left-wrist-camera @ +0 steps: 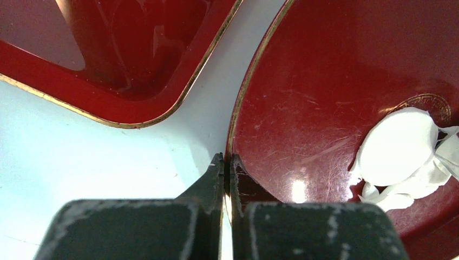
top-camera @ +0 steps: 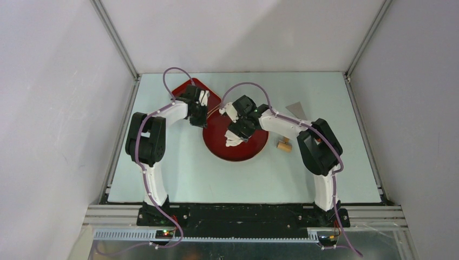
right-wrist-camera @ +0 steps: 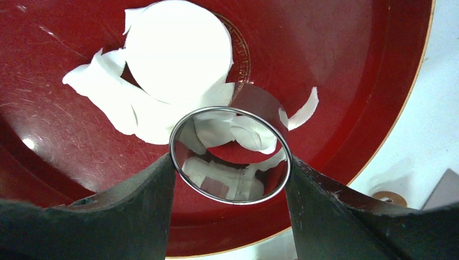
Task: Roll out the dumpling wrappers from the dough
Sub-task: Remove the dumpling wrapper from the work surface.
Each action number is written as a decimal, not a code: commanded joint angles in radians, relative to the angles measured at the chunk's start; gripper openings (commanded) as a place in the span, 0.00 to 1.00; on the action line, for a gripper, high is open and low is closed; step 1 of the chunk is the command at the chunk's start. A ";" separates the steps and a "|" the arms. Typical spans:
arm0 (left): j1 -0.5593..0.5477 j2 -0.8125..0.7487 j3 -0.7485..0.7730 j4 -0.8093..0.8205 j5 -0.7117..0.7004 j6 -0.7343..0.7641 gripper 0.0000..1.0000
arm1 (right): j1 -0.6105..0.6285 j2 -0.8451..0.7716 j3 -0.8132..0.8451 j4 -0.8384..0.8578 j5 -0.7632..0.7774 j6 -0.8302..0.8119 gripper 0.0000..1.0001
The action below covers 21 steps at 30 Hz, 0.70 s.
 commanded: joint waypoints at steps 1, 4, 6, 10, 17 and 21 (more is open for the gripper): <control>-0.003 -0.045 -0.006 0.004 -0.007 0.006 0.00 | 0.006 -0.001 0.004 -0.051 0.113 -0.026 0.25; -0.004 -0.046 -0.007 0.004 -0.006 0.006 0.00 | 0.008 0.005 0.001 -0.066 0.138 -0.028 0.25; -0.003 -0.046 -0.008 0.004 -0.007 0.006 0.00 | 0.011 0.017 0.003 -0.076 0.159 -0.027 0.25; -0.003 -0.046 -0.008 0.003 -0.008 0.006 0.00 | 0.017 0.040 0.006 -0.093 0.204 -0.025 0.25; -0.003 -0.046 -0.007 0.004 -0.009 0.006 0.00 | 0.022 0.085 0.063 -0.150 0.282 -0.021 0.25; -0.004 -0.046 -0.008 0.003 -0.010 0.006 0.00 | 0.008 0.086 0.117 -0.209 0.266 -0.005 0.25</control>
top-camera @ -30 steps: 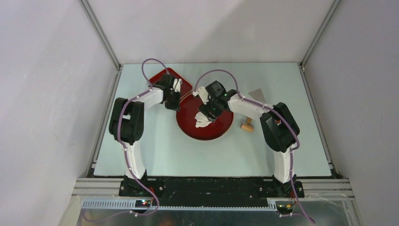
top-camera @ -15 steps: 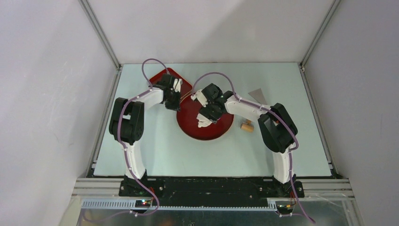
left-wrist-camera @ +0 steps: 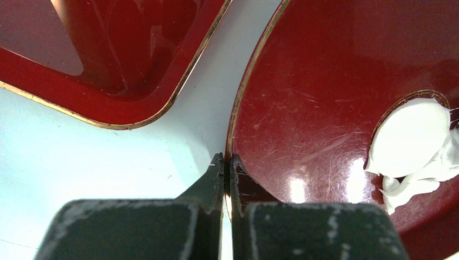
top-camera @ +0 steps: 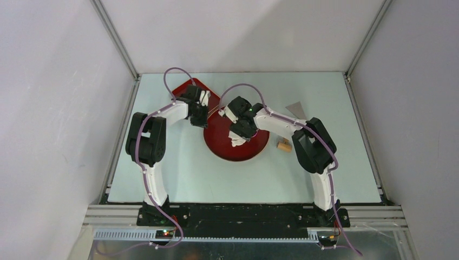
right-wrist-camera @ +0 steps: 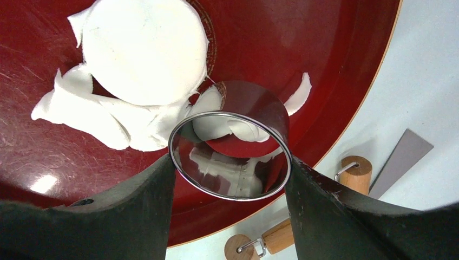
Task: Roll out the dumpling wrappers from the dough
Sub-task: Remove the dumpling wrapper from the work surface.
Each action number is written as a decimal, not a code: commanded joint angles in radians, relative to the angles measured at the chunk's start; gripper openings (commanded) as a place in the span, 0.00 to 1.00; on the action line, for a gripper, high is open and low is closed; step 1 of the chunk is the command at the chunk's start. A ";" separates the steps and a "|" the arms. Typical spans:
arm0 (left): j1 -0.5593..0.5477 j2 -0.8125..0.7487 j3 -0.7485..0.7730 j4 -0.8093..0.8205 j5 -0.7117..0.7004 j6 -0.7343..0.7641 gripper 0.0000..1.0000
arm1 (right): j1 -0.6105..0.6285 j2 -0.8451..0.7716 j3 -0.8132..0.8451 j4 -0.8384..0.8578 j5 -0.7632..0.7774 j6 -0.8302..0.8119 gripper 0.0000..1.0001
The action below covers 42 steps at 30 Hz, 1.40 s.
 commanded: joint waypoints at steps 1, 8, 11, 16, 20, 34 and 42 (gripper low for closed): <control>-0.001 -0.046 -0.007 0.002 -0.017 0.007 0.00 | -0.032 0.019 0.069 -0.128 0.034 0.013 0.25; -0.001 -0.047 -0.007 0.003 -0.016 0.007 0.00 | -0.056 -0.067 0.181 -0.244 -0.103 0.034 0.26; -0.001 -0.046 -0.007 0.003 -0.016 0.006 0.00 | -0.079 -0.081 0.247 -0.279 -0.194 0.051 0.27; 0.000 -0.046 -0.007 0.002 -0.019 0.006 0.00 | -0.138 -0.068 0.316 -0.303 -0.356 0.100 0.27; 0.000 -0.047 -0.007 0.003 -0.017 0.006 0.00 | -0.168 -0.059 0.288 -0.283 -0.422 0.124 0.27; 0.000 -0.045 -0.007 0.004 -0.018 0.006 0.00 | -0.092 0.261 0.712 -0.494 -0.505 0.124 0.28; -0.001 -0.045 -0.007 0.003 -0.017 0.007 0.00 | -0.085 0.332 0.734 -0.583 -0.490 0.120 0.28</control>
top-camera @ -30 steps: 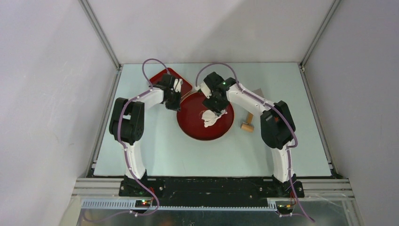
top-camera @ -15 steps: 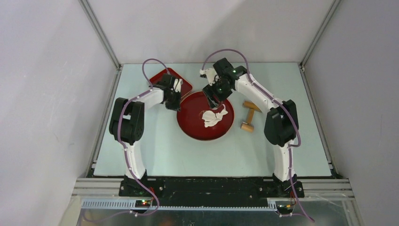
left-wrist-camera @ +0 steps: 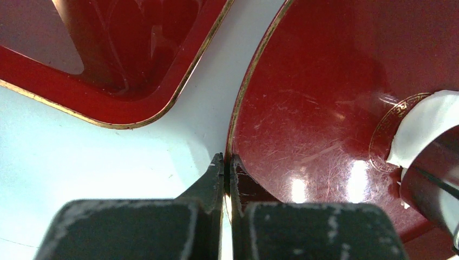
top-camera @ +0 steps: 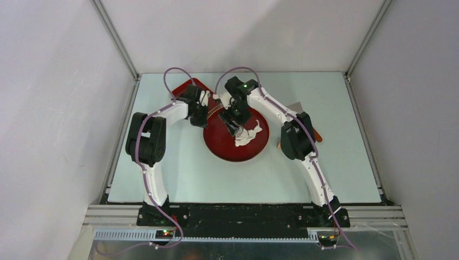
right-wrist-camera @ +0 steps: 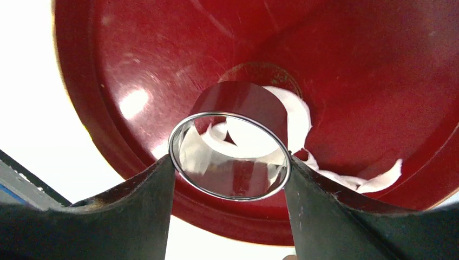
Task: Roll out the dumpling wrappers from the dough
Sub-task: Remove the dumpling wrapper from the work surface.
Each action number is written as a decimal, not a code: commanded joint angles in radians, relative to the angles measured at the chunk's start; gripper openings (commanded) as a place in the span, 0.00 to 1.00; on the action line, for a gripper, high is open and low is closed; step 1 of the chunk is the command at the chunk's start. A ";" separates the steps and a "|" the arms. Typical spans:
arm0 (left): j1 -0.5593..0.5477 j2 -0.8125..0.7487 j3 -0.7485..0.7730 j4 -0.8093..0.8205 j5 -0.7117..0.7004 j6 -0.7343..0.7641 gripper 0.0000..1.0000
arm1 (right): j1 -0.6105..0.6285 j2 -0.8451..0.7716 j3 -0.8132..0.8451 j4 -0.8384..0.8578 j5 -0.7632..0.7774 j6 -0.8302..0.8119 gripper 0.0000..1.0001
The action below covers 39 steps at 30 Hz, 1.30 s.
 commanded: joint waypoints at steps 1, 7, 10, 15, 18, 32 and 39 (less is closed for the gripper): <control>-0.001 -0.045 -0.007 0.003 -0.017 0.007 0.00 | -0.005 0.006 0.041 -0.089 0.023 0.004 0.28; -0.001 -0.045 -0.008 0.003 -0.017 0.007 0.00 | -0.005 -0.017 -0.004 -0.079 0.030 0.006 0.28; -0.001 -0.045 -0.007 0.003 -0.016 0.007 0.00 | -0.005 -0.018 -0.012 -0.072 0.054 0.005 0.28; 0.000 -0.045 -0.006 0.004 -0.015 0.007 0.00 | -0.010 -0.005 -0.017 -0.049 0.071 0.003 0.28; -0.001 -0.045 -0.006 0.004 -0.016 0.007 0.00 | -0.014 0.002 -0.015 -0.040 0.076 0.001 0.28; 0.000 -0.046 -0.006 0.004 -0.015 0.007 0.00 | -0.025 0.024 -0.016 -0.020 0.069 0.001 0.28; 0.000 -0.046 -0.007 0.003 -0.014 0.007 0.00 | -0.021 0.037 -0.018 -0.027 0.064 0.001 0.28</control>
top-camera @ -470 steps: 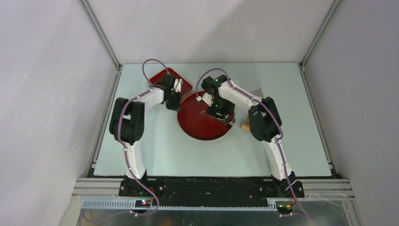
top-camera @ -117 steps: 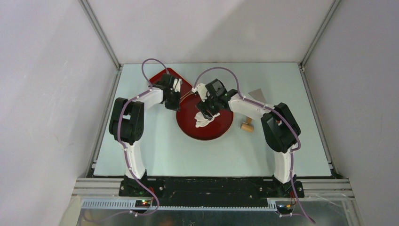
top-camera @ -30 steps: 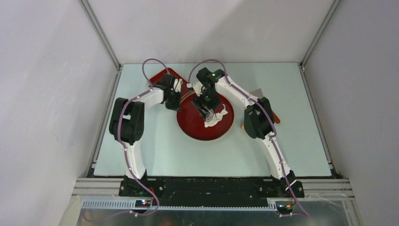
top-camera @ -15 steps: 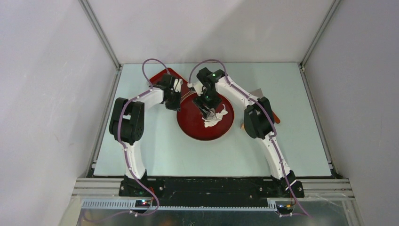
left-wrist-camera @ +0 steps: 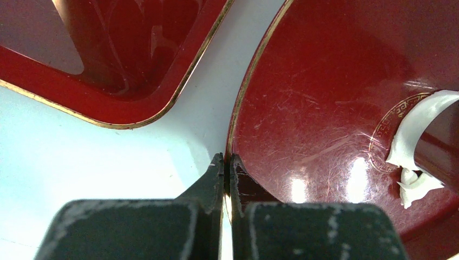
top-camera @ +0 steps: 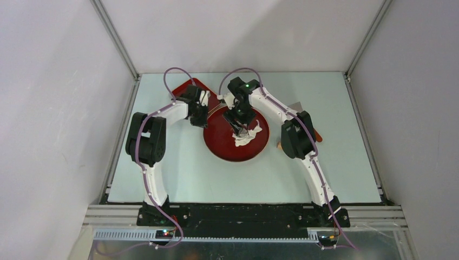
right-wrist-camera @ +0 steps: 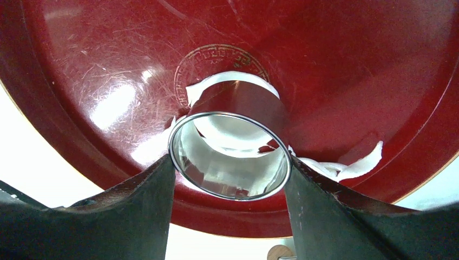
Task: Roll out the dumpling wrappers from the dough
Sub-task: Remove the dumpling wrapper from the work surface.
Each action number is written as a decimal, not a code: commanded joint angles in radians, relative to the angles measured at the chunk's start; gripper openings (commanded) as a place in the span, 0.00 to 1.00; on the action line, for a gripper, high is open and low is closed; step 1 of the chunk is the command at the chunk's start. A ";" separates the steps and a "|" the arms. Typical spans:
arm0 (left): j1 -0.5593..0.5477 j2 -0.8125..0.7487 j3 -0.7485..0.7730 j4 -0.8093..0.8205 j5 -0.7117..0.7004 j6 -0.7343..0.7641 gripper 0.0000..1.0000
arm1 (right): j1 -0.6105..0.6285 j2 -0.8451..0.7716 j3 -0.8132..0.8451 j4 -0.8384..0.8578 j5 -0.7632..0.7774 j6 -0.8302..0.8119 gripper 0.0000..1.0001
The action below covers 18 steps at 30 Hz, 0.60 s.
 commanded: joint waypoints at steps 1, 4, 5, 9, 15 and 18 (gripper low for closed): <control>0.000 -0.046 -0.007 0.003 -0.014 0.008 0.00 | 0.001 0.012 -0.002 0.003 -0.010 0.002 0.28; 0.000 -0.045 -0.006 0.003 -0.015 0.008 0.00 | 0.001 0.013 -0.004 0.004 -0.014 0.002 0.28; -0.001 -0.045 -0.007 0.004 -0.014 0.008 0.00 | 0.002 0.013 -0.006 0.005 -0.016 0.002 0.28; 0.000 -0.045 -0.006 0.003 -0.014 0.008 0.00 | 0.004 0.012 -0.007 0.004 -0.018 0.003 0.28; -0.001 -0.046 -0.006 0.005 -0.015 0.008 0.00 | 0.009 0.014 -0.015 0.004 -0.016 0.003 0.28; -0.001 -0.045 -0.006 0.003 -0.015 0.008 0.00 | 0.008 0.019 -0.017 0.006 -0.013 0.004 0.28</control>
